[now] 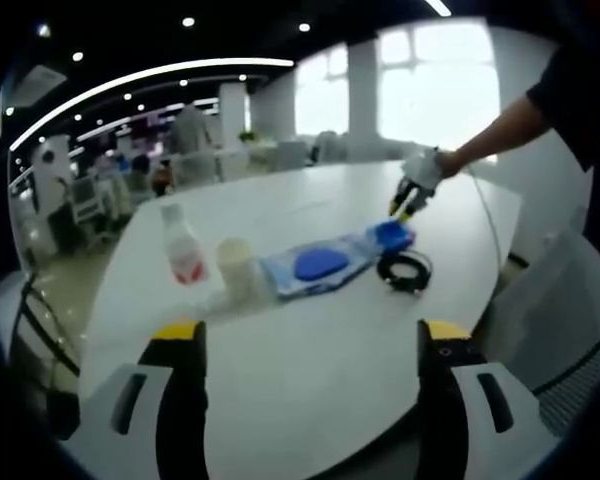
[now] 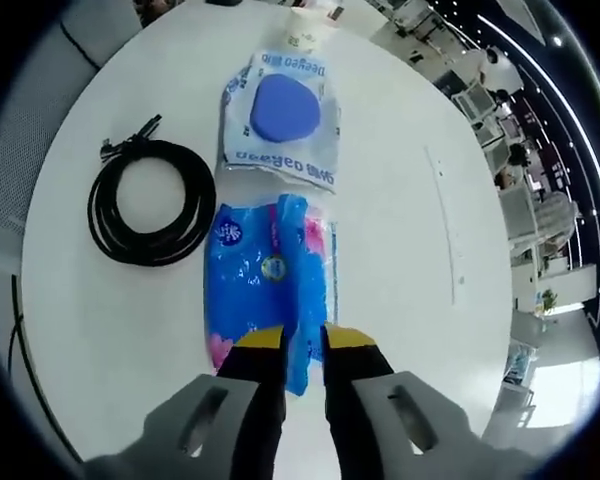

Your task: Arrange the tabletop items into an orderly group along one side of the table until the central work area is clear of visible clutter.

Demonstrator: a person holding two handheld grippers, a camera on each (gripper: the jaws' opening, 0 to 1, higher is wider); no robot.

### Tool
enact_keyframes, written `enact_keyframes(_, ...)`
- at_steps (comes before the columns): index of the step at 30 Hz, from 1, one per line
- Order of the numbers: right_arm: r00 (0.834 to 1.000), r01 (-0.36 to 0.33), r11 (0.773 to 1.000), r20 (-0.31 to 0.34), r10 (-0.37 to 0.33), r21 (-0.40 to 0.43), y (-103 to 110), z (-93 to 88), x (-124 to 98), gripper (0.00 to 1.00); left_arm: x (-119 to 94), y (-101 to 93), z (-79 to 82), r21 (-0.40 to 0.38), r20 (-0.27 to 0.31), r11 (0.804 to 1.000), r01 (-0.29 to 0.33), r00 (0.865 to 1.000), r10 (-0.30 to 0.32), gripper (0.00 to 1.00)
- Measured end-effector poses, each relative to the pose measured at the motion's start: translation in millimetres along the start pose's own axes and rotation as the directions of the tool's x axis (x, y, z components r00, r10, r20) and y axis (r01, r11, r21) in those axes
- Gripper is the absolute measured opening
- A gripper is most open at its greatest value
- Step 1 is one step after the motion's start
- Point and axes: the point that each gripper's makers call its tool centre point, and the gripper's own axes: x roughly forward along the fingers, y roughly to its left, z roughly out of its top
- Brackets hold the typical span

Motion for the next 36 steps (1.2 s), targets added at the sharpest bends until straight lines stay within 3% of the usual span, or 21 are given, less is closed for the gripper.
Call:
enact_keyframes(8,0.997,0.056,0.989,0.037,-0.061,0.135,0,2.1,-11,0.34,0,-0.7,3.0,0.000,0.013,1.000,0.002,1.000,-0.002,0.86)
enact_keyframes(13,0.986,0.096,0.946,0.100,-0.132,0.309,4,12.7,-22,0.39,0,0.7,4.4,-0.014,0.021,1.000,0.000,1.000,0.000,0.88)
enact_keyframes(19,0.977,0.095,0.922,0.144,-0.160,0.375,17,23.2,-29,0.45,0,0.6,6.1,-0.020,0.029,1.000,0.002,1.000,-0.001,0.90)
enact_keyframes(24,0.948,0.091,0.853,0.219,-0.233,0.514,28,45.5,-40,0.51,-1,0.4,7.4,-0.030,0.038,1.000,0.007,0.999,-0.006,0.92)
enact_keyframes(26,0.943,0.079,0.830,0.228,-0.241,0.553,35,50.6,-41,0.54,0,0.2,7.5,-0.034,0.038,0.999,0.011,0.999,-0.010,0.93)
enact_keyframes(32,0.940,0.045,0.811,0.250,-0.232,0.583,62,63.7,-38,0.58,0,-0.8,7.4,-0.031,0.036,0.999,0.018,0.999,-0.017,0.96)
enact_keyframes(36,0.934,0.021,0.787,0.269,-0.236,0.617,74,71.2,-36,0.60,0,-0.9,7.7,-0.033,0.037,0.999,0.020,0.999,-0.018,0.98)
